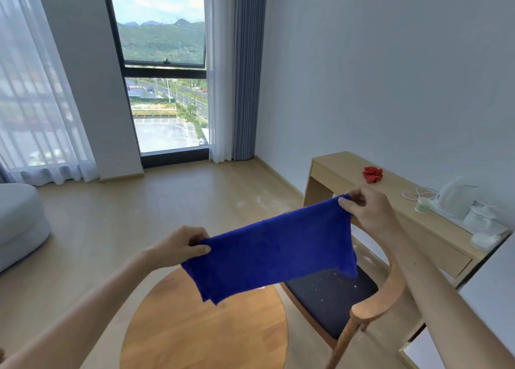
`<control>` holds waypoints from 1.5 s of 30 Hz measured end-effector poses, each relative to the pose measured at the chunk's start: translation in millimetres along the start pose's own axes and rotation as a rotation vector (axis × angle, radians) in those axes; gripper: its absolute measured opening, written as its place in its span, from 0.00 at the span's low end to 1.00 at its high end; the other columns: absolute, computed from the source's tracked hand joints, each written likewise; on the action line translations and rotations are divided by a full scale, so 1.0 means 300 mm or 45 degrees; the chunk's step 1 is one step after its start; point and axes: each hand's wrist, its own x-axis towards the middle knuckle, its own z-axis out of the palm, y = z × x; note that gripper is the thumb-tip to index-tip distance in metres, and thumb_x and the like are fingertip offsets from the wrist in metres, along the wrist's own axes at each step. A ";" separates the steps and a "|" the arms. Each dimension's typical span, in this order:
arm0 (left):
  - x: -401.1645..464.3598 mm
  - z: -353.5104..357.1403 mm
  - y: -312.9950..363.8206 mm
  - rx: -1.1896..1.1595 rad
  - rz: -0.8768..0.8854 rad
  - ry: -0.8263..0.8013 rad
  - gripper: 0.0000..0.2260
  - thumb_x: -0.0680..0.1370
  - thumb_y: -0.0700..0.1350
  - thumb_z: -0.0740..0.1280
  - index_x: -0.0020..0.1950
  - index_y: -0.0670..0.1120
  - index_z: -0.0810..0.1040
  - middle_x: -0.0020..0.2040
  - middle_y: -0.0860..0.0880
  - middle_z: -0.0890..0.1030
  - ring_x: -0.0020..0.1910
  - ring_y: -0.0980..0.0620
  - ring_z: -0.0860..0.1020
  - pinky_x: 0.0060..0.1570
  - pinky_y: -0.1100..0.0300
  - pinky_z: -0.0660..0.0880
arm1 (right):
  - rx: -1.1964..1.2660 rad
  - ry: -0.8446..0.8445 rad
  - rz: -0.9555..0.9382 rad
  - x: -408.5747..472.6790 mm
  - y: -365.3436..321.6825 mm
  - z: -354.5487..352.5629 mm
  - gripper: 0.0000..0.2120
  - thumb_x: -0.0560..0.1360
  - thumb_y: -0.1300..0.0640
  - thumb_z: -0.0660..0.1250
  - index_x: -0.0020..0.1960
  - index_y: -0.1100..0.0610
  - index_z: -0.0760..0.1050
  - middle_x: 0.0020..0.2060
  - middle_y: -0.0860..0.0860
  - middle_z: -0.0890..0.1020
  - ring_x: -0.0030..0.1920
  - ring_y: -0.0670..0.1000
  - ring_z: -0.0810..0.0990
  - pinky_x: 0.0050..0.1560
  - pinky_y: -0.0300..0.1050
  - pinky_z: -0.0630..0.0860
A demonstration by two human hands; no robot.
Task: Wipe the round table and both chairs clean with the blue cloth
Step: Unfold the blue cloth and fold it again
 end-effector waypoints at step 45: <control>0.053 0.332 0.249 -1.790 -0.823 0.048 0.17 0.82 0.39 0.51 0.55 0.28 0.73 0.45 0.31 0.82 0.42 0.35 0.84 0.33 0.50 0.81 | -0.068 -0.716 0.069 -0.282 0.065 0.355 0.17 0.71 0.59 0.71 0.57 0.47 0.75 0.49 0.43 0.81 0.50 0.41 0.80 0.51 0.35 0.78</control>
